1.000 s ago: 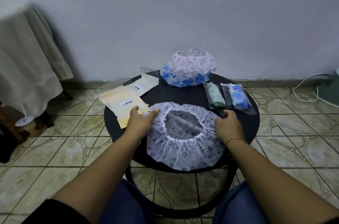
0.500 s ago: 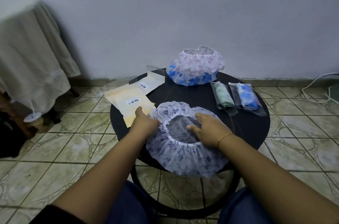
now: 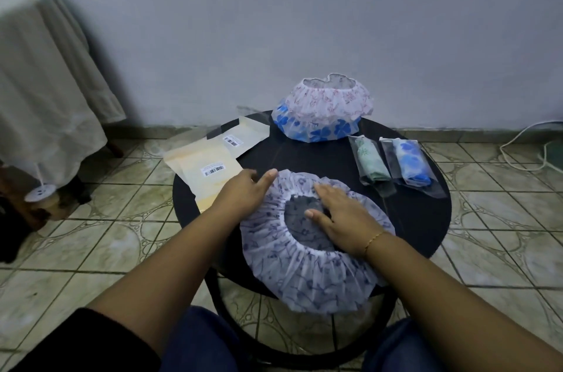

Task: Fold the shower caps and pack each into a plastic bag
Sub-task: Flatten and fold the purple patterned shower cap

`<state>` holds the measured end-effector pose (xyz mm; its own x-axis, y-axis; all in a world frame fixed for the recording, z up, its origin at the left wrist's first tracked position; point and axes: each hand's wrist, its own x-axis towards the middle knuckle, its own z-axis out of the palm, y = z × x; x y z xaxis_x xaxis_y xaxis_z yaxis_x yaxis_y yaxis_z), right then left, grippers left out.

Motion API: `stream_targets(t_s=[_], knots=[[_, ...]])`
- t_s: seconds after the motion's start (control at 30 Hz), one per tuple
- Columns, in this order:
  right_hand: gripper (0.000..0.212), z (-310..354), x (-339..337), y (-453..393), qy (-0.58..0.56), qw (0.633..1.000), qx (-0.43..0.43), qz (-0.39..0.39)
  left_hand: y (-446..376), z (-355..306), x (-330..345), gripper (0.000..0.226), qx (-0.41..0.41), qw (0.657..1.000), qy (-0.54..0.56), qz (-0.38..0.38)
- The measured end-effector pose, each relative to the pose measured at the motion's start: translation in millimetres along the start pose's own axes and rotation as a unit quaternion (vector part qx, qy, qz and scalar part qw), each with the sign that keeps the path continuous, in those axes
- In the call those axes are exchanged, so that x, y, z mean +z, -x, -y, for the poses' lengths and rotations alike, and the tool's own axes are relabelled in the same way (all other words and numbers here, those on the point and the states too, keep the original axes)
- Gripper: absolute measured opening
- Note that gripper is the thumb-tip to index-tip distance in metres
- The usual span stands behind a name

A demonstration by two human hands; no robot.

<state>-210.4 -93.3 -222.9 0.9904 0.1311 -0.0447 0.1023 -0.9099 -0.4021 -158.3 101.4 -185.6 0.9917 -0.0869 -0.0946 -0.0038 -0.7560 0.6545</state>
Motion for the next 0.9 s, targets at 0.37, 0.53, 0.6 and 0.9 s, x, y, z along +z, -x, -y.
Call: stream_targets(t_s=[0.37, 0.53, 0.6, 0.9], knots=[[0.076, -5, 7, -6, 0.041, 0.992, 0.112, 0.048, -21, 11, -4, 0.033, -0.06, 0.994, -0.05, -0.079], [0.068, -1, 6, -13, -0.037, 0.993, 0.11, 0.002, -25, 17, 2, 0.031, -0.07, 0.985, -0.106, -0.115], [0.043, -1, 0, -14, -0.132, 0.981, 0.072, -0.126, -19, 10, 3, 0.026, -0.04, 0.979, -0.122, -0.159], [0.056, -28, -4, -2, 0.015, 0.999, 0.047, 0.001, 24, -1, 58, 0.055, 0.173, 0.949, -0.263, 0.015]])
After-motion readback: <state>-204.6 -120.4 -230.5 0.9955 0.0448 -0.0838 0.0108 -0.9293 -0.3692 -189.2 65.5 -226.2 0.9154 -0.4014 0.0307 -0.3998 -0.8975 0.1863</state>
